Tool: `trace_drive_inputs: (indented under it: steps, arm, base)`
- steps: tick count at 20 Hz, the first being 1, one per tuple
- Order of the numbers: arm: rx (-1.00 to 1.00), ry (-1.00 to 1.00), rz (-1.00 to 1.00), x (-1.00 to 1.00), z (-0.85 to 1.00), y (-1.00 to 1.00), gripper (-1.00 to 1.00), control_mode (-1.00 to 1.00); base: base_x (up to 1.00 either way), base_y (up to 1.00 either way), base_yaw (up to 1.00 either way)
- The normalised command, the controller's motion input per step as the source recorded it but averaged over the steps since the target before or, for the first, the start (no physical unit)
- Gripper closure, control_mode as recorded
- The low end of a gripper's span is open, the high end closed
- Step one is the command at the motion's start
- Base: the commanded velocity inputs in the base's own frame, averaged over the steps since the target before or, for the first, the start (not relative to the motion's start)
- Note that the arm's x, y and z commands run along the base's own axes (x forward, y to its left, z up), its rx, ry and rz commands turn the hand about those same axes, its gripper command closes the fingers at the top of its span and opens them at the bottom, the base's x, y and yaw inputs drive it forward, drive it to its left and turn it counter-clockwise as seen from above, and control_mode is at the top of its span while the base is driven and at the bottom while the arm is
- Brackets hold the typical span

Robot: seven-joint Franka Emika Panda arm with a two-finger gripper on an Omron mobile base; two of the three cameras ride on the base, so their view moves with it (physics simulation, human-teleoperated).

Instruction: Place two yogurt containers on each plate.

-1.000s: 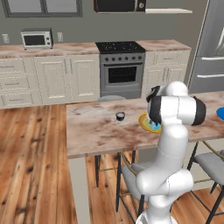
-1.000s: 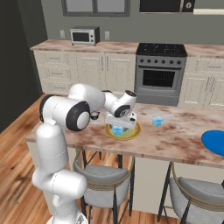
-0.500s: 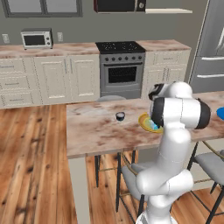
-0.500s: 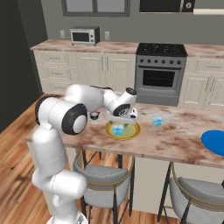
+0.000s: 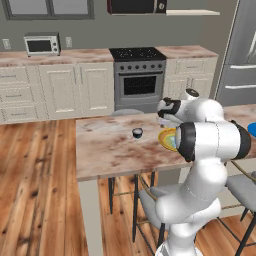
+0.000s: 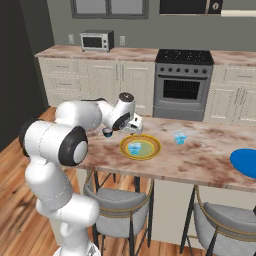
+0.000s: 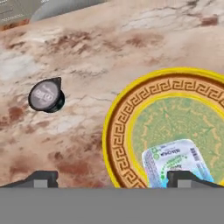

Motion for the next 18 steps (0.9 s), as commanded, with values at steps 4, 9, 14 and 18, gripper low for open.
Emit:
trace_drive_inputs:
  steps: [4,9,14,18]
  arm:
    - [-0.14,0.0,-0.52,0.0,0.17,1.0,-1.0,-1.0]
    - [-0.06,0.0,-0.35,0.0,0.0,0.92,-1.0,-1.0]
    - [0.01,0.11,-0.15,0.0,0.36,0.56,-1.0,-1.0]
    - [0.01,0.02,-0.01,0.01,0.13,0.11,-1.0,-1.0]
  base:
    - [0.0,0.0,0.0]
    - [0.0,0.0,0.0]
    - [0.0,0.0,0.0]
    - [0.0,0.0,0.0]
